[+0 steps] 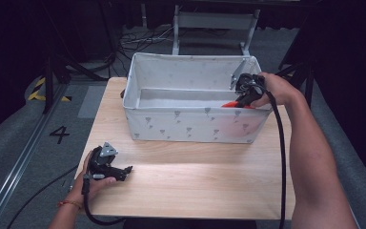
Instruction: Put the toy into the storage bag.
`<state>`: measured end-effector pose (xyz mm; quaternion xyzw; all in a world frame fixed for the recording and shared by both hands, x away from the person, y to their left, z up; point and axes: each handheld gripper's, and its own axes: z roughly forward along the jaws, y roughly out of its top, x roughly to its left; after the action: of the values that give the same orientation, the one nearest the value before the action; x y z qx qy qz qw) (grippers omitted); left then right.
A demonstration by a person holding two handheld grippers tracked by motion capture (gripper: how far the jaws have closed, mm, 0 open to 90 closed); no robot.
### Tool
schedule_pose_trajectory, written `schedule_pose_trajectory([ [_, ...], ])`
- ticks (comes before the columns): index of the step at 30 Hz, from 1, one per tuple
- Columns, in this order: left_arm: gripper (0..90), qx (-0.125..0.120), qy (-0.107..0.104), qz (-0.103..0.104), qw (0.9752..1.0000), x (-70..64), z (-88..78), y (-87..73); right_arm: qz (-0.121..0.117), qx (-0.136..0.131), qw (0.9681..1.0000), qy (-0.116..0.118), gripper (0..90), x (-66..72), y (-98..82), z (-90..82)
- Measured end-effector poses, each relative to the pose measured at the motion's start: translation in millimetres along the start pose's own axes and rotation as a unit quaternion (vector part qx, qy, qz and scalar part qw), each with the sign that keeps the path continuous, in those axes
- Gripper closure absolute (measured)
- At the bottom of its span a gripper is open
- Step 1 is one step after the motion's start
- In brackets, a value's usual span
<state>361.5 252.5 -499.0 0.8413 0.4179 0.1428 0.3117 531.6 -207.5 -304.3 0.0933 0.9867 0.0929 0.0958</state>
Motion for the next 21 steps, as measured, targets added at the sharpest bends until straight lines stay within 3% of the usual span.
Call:
schedule_pose_trajectory([
  [6, 0.2, -0.001, -0.001, 0.002, 1.0000, 0.5, 0.2, 0.1, 0.018, -0.006, 0.9998, 0.011, 80.5, -4.6, -2.3, 7.8],
  [14, 0.2, -0.001, -0.001, 0.003, 1.0000, 0.7, 0.3, 0.2, 0.024, 0.005, 0.9997, 0.000, 80.6, -7.7, -4.7, 9.2],
  [21, 0.3, -0.001, -0.001, 0.003, 1.0000, 0.5, 0.2, 0.1, 0.041, 0.007, 0.9991, 0.007, 77.9, -8.3, -7.6, 12.0],
])
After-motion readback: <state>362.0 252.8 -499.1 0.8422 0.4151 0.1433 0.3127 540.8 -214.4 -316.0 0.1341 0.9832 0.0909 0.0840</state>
